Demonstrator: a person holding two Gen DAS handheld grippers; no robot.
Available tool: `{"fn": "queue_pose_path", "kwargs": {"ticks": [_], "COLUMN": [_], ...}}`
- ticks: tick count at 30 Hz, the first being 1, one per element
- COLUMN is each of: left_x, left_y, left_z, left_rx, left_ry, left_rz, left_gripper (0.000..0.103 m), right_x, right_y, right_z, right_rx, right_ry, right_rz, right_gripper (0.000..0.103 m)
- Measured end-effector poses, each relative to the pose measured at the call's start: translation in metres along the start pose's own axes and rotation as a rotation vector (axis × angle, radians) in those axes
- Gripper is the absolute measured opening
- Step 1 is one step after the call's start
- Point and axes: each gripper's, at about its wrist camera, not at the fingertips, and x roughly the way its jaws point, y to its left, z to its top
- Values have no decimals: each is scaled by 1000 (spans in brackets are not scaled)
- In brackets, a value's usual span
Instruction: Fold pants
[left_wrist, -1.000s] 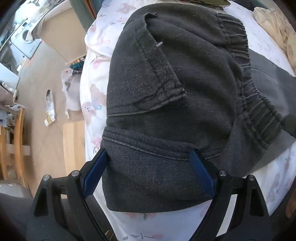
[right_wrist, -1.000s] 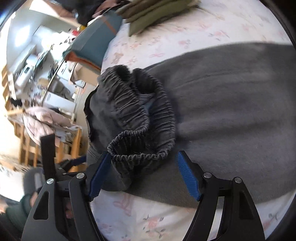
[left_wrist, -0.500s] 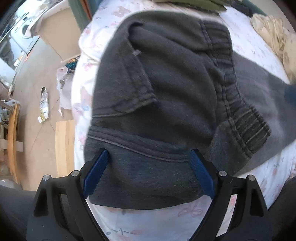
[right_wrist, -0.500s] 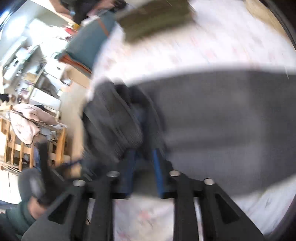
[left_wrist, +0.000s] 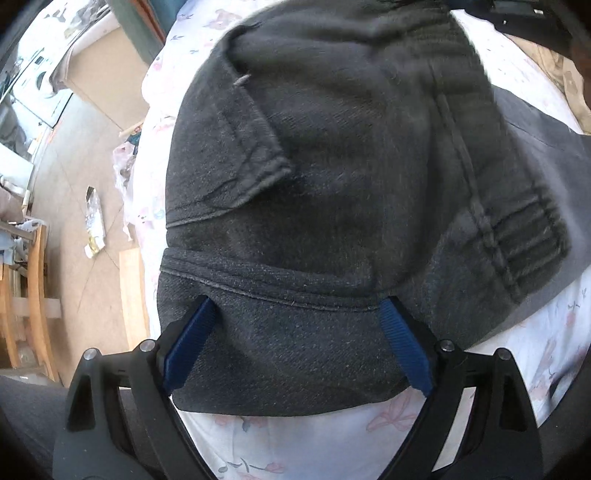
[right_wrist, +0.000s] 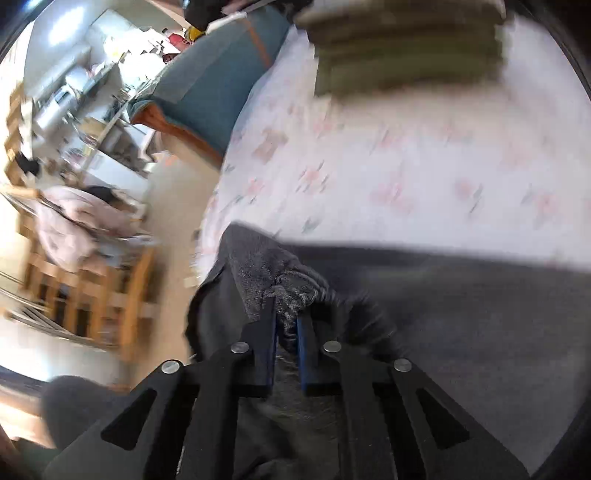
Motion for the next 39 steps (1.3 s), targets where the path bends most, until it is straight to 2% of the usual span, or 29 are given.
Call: {"fn": "queue_pose_path", "kwargs": {"ticks": [2, 4, 5, 7, 8, 9, 11, 12, 15, 17, 18, 19, 20, 23, 25, 27, 29, 30, 33, 35, 37, 39], "left_x": [0, 1, 1, -3, -6, -4, -7, -10, -22, -31, -35, -38, -41, -41, -38, -33, -29, -28, -28, -30, -31, -33], "left_y": [-3, -8, -8, -10, -10, -7, -5, -4, -2, 1, 1, 3, 6, 13, 15, 16, 30, 32, 34, 31, 29, 27], "left_z": [-1, -1, -2, -1, -1, 2, 4, 5, 10, 14, 16, 17, 18, 16, 14, 13, 13, 11, 10, 5, 3, 3], "left_rx": [7, 20, 22, 20, 11, 3, -12, -25, -54, -83, -98, -120, -140, -181, -171, -157, -164, -173, -170, -158, -153, -150], "left_ry": [-3, 11, 10, 9, 3, 0, -4, -8, -50, -91, -105, -123, -139, -154, -138, -130, -123, -118, -116, -120, -122, -126], "left_rz": [2, 19, 21, 21, 10, 2, -19, -37, -44, -45, -46, -45, -38, -36, -31, -9, -1, -6, -13, -16, -23, -28], "left_gripper": [89, 89, 89, 89, 89, 89, 89, 89, 89, 89, 89, 89, 89, 89, 89, 89, 89, 89, 89, 89, 89, 89], "right_x": [6, 35, 39, 23, 10, -2, -29, -39, -51, -49, -48, -47, -46, -58, -45, -28, -31, -37, -66, -78, -70, -48], "right_y": [-14, -28, -32, -37, -40, -42, -39, -36, -32, -36, -35, -34, -33, -39, -50, -64, -63, -60, -41, -26, -15, -14], "right_z": [3, -5, -9, -12, -14, -18, -33, -45, -85, -112, -123, -132, -138, -151, -163, -174, -175, -173, -159, -153, -151, -155], "right_rx": [15, 15, 10, 43, 78, 100, 103, 95, 109, 129, 117, 114, 126, 175, 184, 229, 233, 232, 180, 136, 93, 80], "right_ry": [-12, 85, 105, 74, 61, 54, 46, 63, 124, 154, 160, 161, 168, 106, 158, 242, 218, 204, 81, 22, 42, 102], "right_rz": [-110, -155, -150, -98, -80, -74, -31, -13, 56, 87, 81, 64, 61, 29, -46, -75, -79, -75, -91, -68, -25, -55], "right_gripper": [7, 9, 12, 20, 34, 42, 44, 50, 57, 54, 31, 13, 5, 5, 5, 8, 9, 17, 18, 17, 17, 16]}}
